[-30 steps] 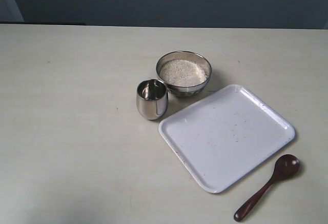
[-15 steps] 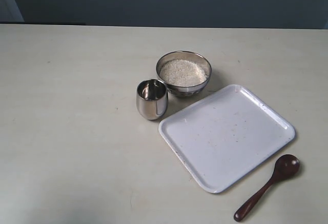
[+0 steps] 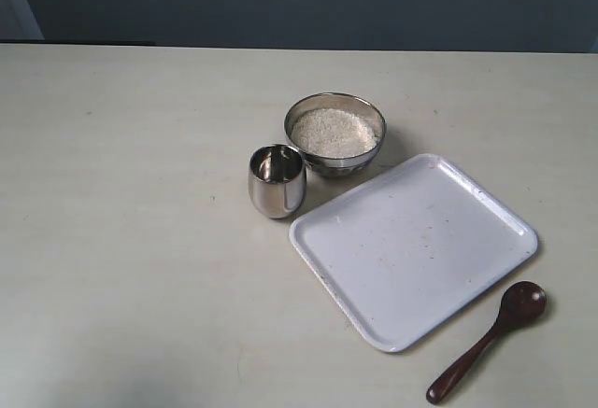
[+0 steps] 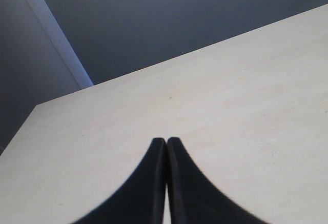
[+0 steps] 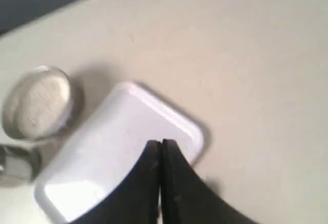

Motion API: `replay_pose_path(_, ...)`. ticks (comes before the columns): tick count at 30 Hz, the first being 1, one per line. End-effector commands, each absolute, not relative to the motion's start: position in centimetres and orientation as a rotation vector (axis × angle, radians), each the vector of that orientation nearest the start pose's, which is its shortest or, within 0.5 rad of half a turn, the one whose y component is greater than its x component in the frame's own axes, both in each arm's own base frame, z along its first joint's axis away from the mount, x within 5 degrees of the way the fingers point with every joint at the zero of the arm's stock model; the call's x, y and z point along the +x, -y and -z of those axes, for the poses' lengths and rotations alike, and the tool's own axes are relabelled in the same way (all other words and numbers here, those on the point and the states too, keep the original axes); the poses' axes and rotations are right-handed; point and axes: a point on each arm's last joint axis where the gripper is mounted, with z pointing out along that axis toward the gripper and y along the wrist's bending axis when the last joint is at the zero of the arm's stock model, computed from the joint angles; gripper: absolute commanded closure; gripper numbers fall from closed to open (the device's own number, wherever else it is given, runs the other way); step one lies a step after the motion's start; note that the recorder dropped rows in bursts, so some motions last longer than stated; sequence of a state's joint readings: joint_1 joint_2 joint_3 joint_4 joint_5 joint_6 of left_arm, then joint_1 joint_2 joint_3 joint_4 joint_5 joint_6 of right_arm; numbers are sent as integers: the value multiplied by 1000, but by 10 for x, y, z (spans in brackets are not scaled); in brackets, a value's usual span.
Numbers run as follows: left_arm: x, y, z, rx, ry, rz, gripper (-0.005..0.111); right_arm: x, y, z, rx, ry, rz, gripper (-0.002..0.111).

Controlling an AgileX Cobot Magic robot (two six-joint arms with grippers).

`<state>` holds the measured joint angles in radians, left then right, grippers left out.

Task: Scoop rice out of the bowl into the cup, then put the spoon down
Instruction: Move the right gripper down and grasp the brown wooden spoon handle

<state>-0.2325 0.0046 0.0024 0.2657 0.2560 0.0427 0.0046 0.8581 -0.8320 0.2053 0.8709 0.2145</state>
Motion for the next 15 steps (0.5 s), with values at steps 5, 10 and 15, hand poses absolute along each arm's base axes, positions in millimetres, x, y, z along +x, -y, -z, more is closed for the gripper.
replay_pose_path(5, 55, 7, -192, 407, -1675, -93, 106, 168, -43, -300, 470, -2694, -477, 109)
replay_pose_path(10, 55, 7, -192, 407, -1675, -93, 106, 149, -73, -244, 625, -2840, -502, 109)
replay_pose_path(15, 55, 7, -192, 407, -1675, -93, 106, 126, -89, -208, 724, -2880, -532, 109)
